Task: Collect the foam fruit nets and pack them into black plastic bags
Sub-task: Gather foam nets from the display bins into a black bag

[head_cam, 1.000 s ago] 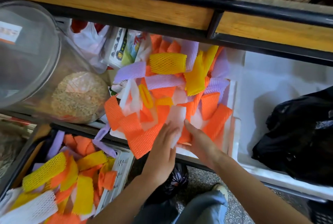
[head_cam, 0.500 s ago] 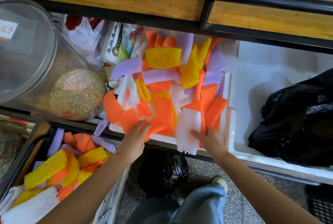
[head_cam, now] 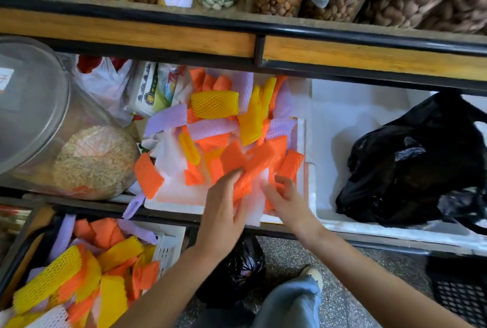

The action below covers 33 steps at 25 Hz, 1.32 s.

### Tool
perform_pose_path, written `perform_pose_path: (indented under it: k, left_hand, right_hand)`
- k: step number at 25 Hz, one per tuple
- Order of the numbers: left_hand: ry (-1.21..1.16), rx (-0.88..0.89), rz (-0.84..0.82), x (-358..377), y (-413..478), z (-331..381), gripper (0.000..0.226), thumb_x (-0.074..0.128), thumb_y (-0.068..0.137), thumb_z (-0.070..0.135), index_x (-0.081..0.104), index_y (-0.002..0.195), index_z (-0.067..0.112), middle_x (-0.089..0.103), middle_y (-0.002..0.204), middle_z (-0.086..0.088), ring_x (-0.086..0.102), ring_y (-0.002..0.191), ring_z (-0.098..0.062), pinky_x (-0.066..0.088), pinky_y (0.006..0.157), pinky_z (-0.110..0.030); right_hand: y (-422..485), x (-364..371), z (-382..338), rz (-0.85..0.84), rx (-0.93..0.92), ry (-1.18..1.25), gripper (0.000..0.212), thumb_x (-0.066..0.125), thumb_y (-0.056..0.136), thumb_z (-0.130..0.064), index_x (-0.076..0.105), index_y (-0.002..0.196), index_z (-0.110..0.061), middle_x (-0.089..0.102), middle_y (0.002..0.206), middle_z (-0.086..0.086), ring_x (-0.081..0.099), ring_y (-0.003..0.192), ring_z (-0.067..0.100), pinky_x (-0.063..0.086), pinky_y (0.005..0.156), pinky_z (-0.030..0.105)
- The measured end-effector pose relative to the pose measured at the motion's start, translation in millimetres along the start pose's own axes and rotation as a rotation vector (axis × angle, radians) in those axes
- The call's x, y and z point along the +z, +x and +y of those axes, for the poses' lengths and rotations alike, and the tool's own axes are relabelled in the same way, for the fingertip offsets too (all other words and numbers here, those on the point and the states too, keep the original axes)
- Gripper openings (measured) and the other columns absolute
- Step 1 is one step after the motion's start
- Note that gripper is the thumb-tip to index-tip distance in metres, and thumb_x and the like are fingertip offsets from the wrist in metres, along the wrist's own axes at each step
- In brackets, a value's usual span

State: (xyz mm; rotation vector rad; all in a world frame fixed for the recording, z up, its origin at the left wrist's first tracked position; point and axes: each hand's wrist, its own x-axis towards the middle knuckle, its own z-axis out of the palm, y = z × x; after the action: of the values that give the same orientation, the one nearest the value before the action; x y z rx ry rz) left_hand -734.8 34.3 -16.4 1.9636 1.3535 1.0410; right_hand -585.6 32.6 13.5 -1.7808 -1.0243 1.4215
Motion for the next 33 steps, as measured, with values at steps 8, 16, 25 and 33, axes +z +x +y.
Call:
perform_pose_path:
  k: [8,16,25,33]
  left_hand:
    - [-0.354,0.230,-0.092,33,20,97,0.038,0.035,0.095,0.016,0.042,0.132,0.021,0.035,0.147,0.017,0.029,0.140,-0.013,0.025,0.113,-0.026]
    - [-0.426,0.433,-0.054,102,78,214,0.027,0.045,0.092,0.007,0.054,0.116,0.015,0.056,0.116,0.006,0.052,0.115,-0.005,0.037,0.099,-0.019]
    - [-0.189,-0.265,-0.647,253,99,265,0.060,0.053,0.095,0.033,0.025,0.145,0.014,0.041,0.137,0.004,0.043,0.123,-0.011,0.035,0.098,-0.017]
    - [-0.332,-0.265,-0.154,234,117,249,0.007,0.056,0.093,0.017,0.062,0.097,0.019,0.064,0.089,0.015,0.058,0.083,0.007,0.040,0.072,-0.006]
  right_hand:
    - [-59,-81,-45,0.105,-0.360,0.188,0.032,0.071,0.079,-0.010,0.055,0.107,-0.015,0.069,0.091,-0.009,0.064,0.085,-0.004,0.046,0.074,0.010]
    - [-90,-224,-43,0.528,-0.545,0.176,0.055,0.080,0.072,-0.038,0.055,0.108,-0.005,0.067,0.092,-0.003,0.065,0.086,0.006,0.051,0.078,0.021]
    - [-68,-379,34,0.991,-0.425,-0.008,0.044,0.074,0.073,-0.035,0.051,0.100,-0.009,0.059,0.085,0.012,0.051,0.067,0.014,0.043,0.065,0.028]
    - [-21,-396,71,0.410,-0.056,-0.683,0.067,0.076,0.075,-0.037,0.039,0.124,-0.010,0.059,0.106,0.008,0.059,0.099,0.029,0.042,0.070,0.033]
